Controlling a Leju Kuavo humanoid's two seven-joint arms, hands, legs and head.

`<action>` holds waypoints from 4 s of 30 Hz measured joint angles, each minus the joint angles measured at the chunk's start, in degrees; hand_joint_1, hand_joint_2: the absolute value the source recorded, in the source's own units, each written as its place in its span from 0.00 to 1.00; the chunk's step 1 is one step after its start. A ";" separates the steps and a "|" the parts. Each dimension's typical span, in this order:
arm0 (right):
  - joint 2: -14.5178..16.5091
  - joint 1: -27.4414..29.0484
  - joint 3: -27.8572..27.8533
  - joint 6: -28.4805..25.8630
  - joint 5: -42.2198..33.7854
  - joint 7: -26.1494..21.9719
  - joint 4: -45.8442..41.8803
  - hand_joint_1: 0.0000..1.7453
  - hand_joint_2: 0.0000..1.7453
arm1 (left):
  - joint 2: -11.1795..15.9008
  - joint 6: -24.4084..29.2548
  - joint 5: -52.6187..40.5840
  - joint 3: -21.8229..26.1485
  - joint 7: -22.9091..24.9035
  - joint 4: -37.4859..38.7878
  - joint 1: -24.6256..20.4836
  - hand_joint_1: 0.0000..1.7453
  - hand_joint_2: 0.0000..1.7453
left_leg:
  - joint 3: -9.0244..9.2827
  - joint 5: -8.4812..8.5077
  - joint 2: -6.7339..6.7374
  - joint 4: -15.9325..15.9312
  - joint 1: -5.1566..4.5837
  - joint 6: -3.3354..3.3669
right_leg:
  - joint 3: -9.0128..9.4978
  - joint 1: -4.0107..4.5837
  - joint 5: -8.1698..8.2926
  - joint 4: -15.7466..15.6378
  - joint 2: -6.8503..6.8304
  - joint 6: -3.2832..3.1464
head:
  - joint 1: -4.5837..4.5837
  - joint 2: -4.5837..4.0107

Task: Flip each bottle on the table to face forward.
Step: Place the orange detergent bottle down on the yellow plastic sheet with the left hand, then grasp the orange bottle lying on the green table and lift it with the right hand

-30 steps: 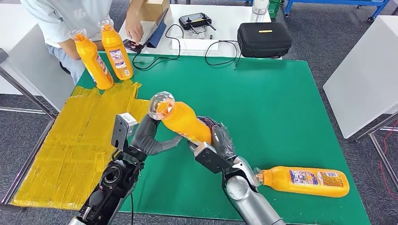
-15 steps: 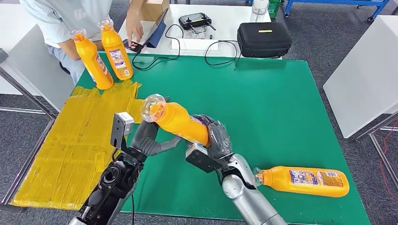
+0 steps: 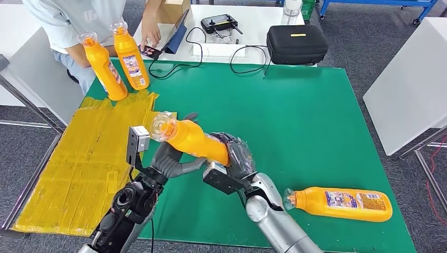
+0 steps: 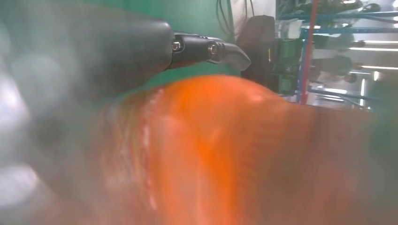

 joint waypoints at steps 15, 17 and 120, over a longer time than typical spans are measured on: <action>0.14 -0.96 -0.09 -0.95 -0.83 -0.19 3.64 1.00 1.00 | 0.17 0.51 0.31 -0.25 0.00 -0.44 -0.52 0.00 1.00 | 0.00 0.01 0.00 0.00 0.00 0.01 | 0.00 0.00 0.00 0.00 0.00 0.00 | 0.00 0.00; 0.21 -0.97 -0.09 -0.96 -0.74 -0.23 4.02 1.00 1.00 | 0.20 0.55 0.31 -0.25 0.00 -0.44 -0.52 0.00 1.00 | 0.00 0.01 0.00 0.00 0.00 0.01 | 0.00 0.00 0.00 0.00 0.00 0.00 | 0.00 0.00; -2.68 19.92 -12.82 14.24 -16.20 1.27 -37.95 0.00 1.00 | 14.81 23.21 -90.16 13.96 10.02 24.03 -6.57 1.00 1.00 | -0.08 0.05 -0.06 -0.03 0.03 -0.03 | -0.10 0.00 -0.01 0.00 -0.03 -0.02 | 0.02 0.00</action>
